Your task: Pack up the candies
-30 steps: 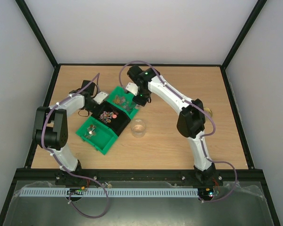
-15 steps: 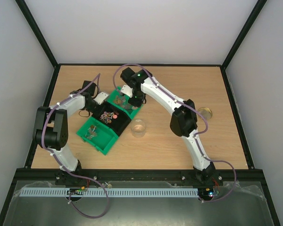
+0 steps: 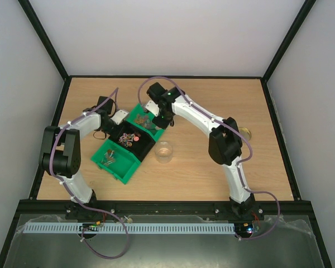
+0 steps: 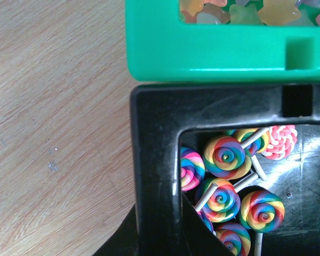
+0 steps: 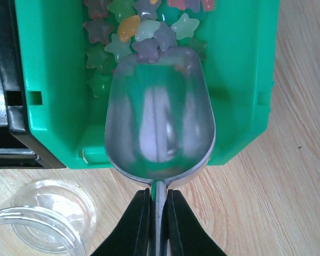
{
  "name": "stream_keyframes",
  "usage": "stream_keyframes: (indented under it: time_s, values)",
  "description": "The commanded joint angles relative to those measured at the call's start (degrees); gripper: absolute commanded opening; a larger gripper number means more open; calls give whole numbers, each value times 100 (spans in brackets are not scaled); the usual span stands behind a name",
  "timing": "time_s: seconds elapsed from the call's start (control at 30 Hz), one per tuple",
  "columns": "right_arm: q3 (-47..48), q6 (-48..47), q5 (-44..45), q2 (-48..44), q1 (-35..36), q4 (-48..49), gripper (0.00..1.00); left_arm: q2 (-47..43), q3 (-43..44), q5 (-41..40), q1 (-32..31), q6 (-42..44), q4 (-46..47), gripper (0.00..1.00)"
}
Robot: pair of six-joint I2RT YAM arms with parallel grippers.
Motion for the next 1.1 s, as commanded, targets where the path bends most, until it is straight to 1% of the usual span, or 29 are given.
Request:
stream_keyframes:
  time_s: [0.0, 0.2, 0.47, 0.57, 0.67, 0.73, 0.97, 1.07]
  values:
    - [-858, 247, -250, 234, -46, 728, 1, 68, 134, 399, -82, 197, 92, 2]
    - [-800, 391, -529, 269, -49, 914, 1, 75, 135, 418, -78, 235, 82, 2]
    - [-1191, 366, -572, 446, -87, 1281, 1, 96, 161, 451, -82, 276, 73, 2]
    - [-1474, 436, -759, 413, -102, 1678, 1, 120, 170, 529, -95, 344, 58, 2]
    - [-2063, 503, -916, 158, -104, 2427, 1, 106, 155, 599, -108, 441, 54, 2]
    - [-2590, 527, -1125, -137, -98, 3279, 1, 149, 174, 625, -109, 449, 34, 2]
    - [-4401, 900, -1840, -983, -228, 5814, 1, 342, 263, 689, 0, 292, 28, 2]
    - [-4565, 1100, -2092, -989, -340, 6205, 1, 404, 330, 679, 55, 298, 4, 2]
